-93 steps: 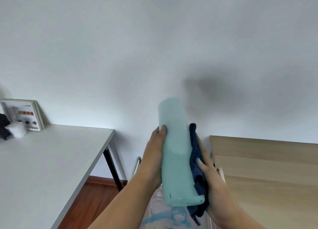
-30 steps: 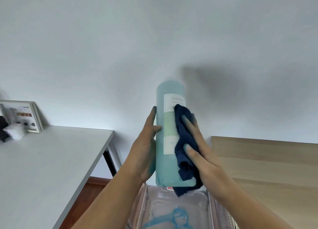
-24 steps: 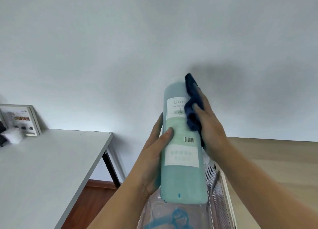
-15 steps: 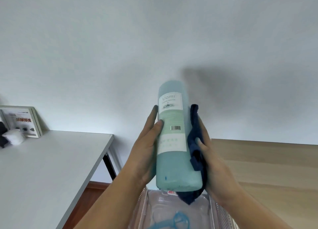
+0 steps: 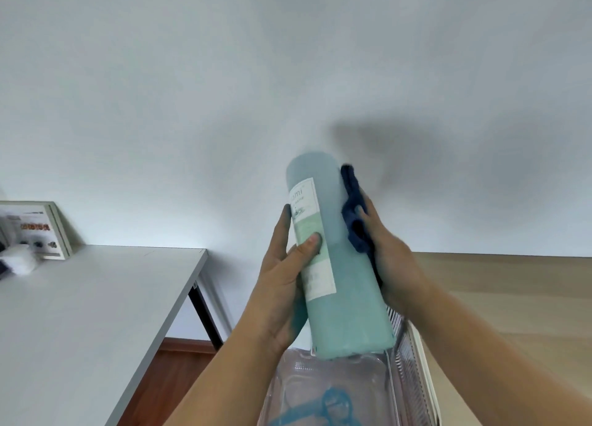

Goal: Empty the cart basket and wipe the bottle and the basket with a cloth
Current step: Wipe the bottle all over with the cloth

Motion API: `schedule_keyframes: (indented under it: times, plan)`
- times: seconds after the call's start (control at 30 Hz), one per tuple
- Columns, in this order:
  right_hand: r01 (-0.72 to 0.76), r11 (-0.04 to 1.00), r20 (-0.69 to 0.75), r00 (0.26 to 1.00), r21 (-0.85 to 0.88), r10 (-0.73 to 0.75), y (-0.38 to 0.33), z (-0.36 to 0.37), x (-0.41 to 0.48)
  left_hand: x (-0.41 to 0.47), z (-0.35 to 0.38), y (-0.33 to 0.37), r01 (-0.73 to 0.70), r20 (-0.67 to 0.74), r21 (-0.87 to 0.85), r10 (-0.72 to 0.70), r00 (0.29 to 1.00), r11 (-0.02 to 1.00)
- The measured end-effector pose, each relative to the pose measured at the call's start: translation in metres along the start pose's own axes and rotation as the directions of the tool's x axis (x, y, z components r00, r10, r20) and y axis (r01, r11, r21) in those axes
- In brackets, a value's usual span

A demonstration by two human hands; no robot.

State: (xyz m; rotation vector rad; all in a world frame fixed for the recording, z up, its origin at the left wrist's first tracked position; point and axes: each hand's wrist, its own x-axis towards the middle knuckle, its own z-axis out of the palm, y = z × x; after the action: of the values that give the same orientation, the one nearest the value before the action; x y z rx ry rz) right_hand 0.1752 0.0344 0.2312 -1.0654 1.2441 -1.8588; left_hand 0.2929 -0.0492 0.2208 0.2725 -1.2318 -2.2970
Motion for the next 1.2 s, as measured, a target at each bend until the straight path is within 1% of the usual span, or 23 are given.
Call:
schedule_keyframes:
  times: [0.07, 0.13, 0.2, 0.27, 0.33, 0.4, 0.47, 0.57, 0.7, 0.77, 0.83, 0.93, 1.03, 1.07, 1.13, 1.2]
  plan:
    - [0.003, 0.999, 0.054, 0.999, 0.053, -0.006, 0.009, 0.005, -0.023, 0.003, -0.001, 0.002, -0.024, 0.004, -0.003, 0.024, 1.0, 1.0]
    - [0.035, 0.999, 0.06, 0.998, 0.041, -0.037, 0.015, 0.008, -0.041, 0.005, -0.004, 0.003, -0.02, -0.012, 0.03, 0.02, 1.0, 0.999]
    - [0.054, 0.998, 0.025, 0.998, -0.018, -0.054, 0.017, 0.007, -0.046, 0.005, -0.006, 0.001, 0.017, -0.035, 0.091, -0.014, 0.999, 0.996]
    - [0.065, 0.989, -0.008, 0.998, -0.136, -0.067, 0.012, 0.006, -0.038, 0.004, -0.007, -0.001, 0.067, -0.035, 0.123, -0.063, 0.997, 0.99]
    - [0.084, 0.965, -0.026, 0.995, -0.247, -0.094, 0.005, 0.004, -0.023, 0.001, -0.006, -0.004, 0.092, 0.009, 0.132, -0.094, 0.995, 0.987]
    - [0.082, 0.955, -0.052, 0.994, -0.285, -0.101, -0.003, -0.003, -0.004, -0.002, -0.001, -0.006, 0.076, 0.08, 0.132, -0.087, 0.993, 0.988]
    - [0.055, 0.962, -0.073, 0.994, -0.267, -0.077, -0.009, -0.007, 0.011, -0.001, 0.003, -0.008, 0.052, 0.092, 0.107, -0.061, 0.994, 0.993]
    - [0.027, 0.966, -0.064, 0.997, -0.256, -0.045, -0.012, -0.005, 0.02, 0.004, 0.006, -0.006, 0.015, 0.024, 0.037, -0.016, 1.0, 0.999]
    - [0.038, 0.944, 0.0, 0.999, -0.327, -0.04, -0.016, 0.002, 0.017, 0.01, 0.002, -0.004, -0.012, 0.003, 0.009, 0.012, 1.0, 1.0]
    - [0.035, 0.942, 0.036, 0.999, -0.335, -0.024, -0.018, 0.006, 0.011, 0.016, -0.001, 0.001, -0.02, -0.031, -0.017, 0.019, 0.999, 1.0]
    - [0.031, 0.955, 0.067, 0.998, -0.296, -0.012, -0.015, 0.008, 0.0, 0.023, -0.004, 0.009, -0.037, -0.051, -0.049, 0.035, 0.998, 0.998]
    - [0.015, 0.983, 0.093, 0.996, -0.181, 0.002, -0.011, 0.009, -0.011, 0.033, -0.005, 0.021, -0.04, -0.051, -0.07, 0.037, 0.998, 0.997]
    - [-0.006, 0.987, 0.091, 0.996, -0.161, 0.021, -0.018, 0.009, -0.008, 0.038, -0.001, 0.023, -0.054, -0.048, -0.052, 0.052, 0.998, 0.997]
    - [0.007, 0.983, 0.095, 0.995, -0.181, 0.011, -0.02, 0.01, -0.006, 0.04, 0.001, 0.023, -0.057, -0.048, -0.033, 0.056, 0.997, 0.998]
    - [0.068, 0.958, 0.117, 0.992, -0.28, -0.036, -0.024, 0.011, -0.006, 0.041, 0.004, 0.024, -0.044, -0.061, -0.019, 0.042, 0.997, 0.999]
    - [0.17, 0.894, 0.168, 0.98, -0.414, -0.109, -0.025, 0.011, -0.014, 0.043, 0.005, 0.027, -0.018, -0.087, -0.025, 0.016, 0.996, 1.0]
